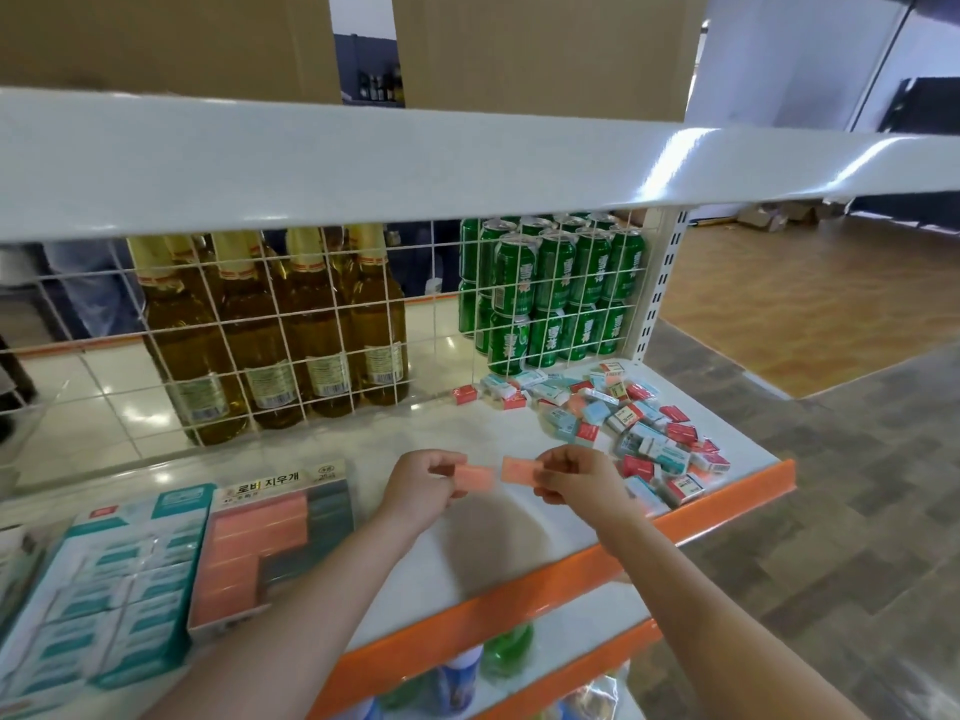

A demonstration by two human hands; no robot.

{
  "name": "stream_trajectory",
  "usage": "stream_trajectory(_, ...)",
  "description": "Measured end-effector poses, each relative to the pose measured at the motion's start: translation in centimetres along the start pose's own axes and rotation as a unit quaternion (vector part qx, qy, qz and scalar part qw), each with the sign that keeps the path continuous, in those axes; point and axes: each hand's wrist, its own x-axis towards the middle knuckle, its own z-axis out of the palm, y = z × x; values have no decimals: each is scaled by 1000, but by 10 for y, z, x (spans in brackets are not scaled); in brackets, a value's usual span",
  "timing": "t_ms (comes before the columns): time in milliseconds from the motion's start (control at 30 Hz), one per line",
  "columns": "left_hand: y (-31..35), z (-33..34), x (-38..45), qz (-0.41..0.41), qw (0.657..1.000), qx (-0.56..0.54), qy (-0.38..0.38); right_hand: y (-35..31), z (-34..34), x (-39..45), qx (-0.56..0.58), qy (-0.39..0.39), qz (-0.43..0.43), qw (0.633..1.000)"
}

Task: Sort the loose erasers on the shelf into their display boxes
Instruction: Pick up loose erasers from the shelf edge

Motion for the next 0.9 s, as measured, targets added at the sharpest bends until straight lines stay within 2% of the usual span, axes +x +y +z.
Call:
stream_trajectory(333,-1,-45,-18,31,994,26,98,-19,39,-3,-71,-27,-55,996)
stream_trajectory(533,-7,-88,-30,71,983,131,111,-38,83,-12,-96,-45,-81,991)
stream_trajectory(900,-40,-171,-49,25,963,213,165,-59,163,-35,-173,-68,-118,975)
